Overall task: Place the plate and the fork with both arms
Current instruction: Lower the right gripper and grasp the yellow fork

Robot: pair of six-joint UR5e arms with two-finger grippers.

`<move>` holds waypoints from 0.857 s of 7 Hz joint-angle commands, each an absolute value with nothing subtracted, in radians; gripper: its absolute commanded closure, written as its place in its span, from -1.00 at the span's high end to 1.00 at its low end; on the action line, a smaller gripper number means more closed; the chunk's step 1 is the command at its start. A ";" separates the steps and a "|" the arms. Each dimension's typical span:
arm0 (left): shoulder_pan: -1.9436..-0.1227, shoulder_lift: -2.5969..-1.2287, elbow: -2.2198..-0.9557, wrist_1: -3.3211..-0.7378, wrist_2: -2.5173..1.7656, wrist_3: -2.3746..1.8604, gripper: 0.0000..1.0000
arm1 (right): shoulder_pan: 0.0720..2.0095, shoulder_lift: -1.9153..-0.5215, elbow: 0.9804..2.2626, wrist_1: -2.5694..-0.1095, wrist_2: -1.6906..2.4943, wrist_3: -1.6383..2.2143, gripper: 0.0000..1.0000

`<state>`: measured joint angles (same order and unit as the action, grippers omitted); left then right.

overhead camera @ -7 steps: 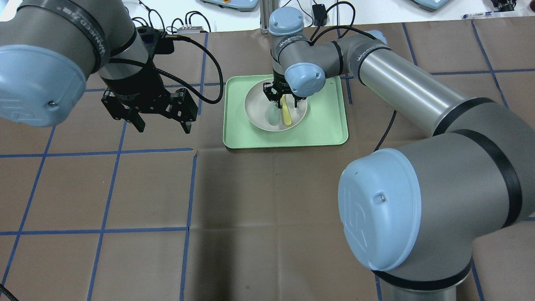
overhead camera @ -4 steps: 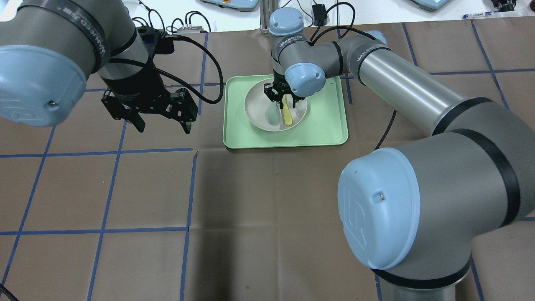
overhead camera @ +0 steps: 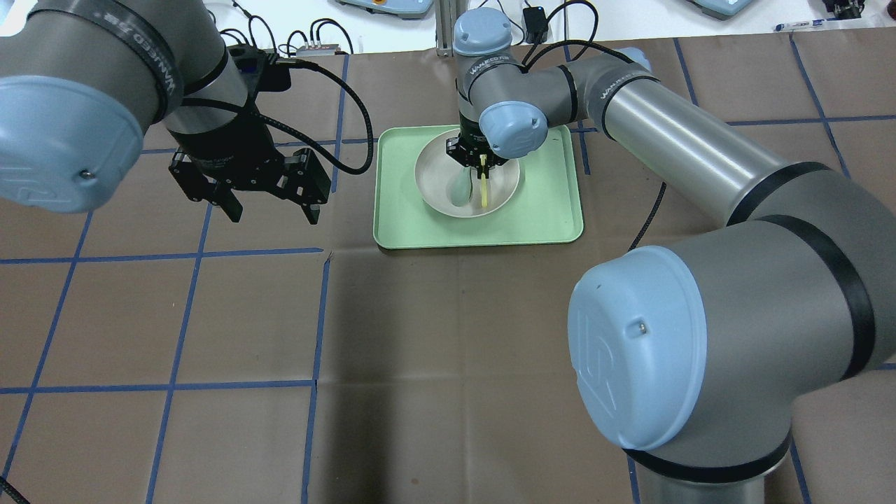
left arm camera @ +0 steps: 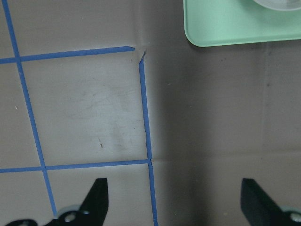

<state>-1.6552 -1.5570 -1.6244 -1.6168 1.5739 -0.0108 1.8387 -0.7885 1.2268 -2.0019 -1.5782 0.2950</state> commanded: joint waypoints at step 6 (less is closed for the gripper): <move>-1.655 -1.551 -1.638 -1.615 1.574 -0.011 0.99 | 1.774 -0.936 1.249 -1.838 -1.558 0.209 -0.96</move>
